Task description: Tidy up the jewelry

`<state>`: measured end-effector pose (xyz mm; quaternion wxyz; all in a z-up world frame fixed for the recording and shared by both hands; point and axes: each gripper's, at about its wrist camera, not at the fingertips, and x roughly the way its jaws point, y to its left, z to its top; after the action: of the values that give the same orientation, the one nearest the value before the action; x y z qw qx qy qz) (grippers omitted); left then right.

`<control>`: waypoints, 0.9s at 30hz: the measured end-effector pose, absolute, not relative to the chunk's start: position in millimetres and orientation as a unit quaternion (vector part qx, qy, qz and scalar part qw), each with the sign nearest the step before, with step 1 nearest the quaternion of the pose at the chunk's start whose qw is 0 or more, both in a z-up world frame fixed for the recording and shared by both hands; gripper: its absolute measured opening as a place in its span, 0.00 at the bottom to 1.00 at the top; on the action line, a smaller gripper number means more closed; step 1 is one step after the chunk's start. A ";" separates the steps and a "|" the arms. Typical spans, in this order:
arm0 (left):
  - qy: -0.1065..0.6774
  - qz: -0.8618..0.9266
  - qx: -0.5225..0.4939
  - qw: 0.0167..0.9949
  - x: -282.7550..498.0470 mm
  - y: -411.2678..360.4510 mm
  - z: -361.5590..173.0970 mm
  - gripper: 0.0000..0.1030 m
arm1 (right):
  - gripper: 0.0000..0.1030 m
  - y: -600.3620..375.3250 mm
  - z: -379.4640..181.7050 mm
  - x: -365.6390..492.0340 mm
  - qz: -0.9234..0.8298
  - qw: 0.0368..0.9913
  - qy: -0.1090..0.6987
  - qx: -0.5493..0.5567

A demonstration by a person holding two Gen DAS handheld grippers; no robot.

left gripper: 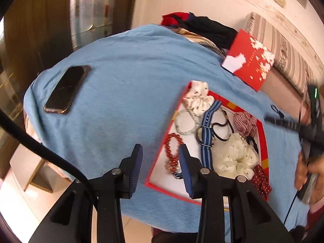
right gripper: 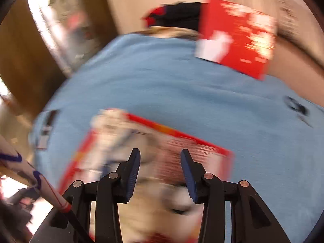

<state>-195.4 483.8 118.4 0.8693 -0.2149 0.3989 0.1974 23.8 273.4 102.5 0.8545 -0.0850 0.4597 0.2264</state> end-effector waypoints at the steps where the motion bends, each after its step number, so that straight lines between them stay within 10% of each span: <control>1: 0.399 0.199 -0.221 0.868 -196.8 485.2 117.6 0.34 | 0.44 264.1 92.7 25.9 0.210 0.853 0.469 -0.090; 6: 0.404 0.203 -0.228 0.862 -196.1 481.8 113.7 0.34 | 0.41 250.4 51.3 39.4 0.183 0.839 0.505 -0.085; 10: 0.407 0.198 -0.220 0.864 -190.4 471.6 114.4 0.34 | 0.09 248.5 44.9 59.9 0.161 0.842 0.508 -0.083; 27: 0.413 0.177 -0.223 0.865 -177.9 448.3 114.4 0.34 | 0.06 164.7 50.3 102.0 0.047 0.858 0.510 -0.037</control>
<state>-177.9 448.3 114.4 0.8652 -0.2229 0.4127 0.1772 102.0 164.7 50.3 0.8579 -0.0369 0.5102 0.0475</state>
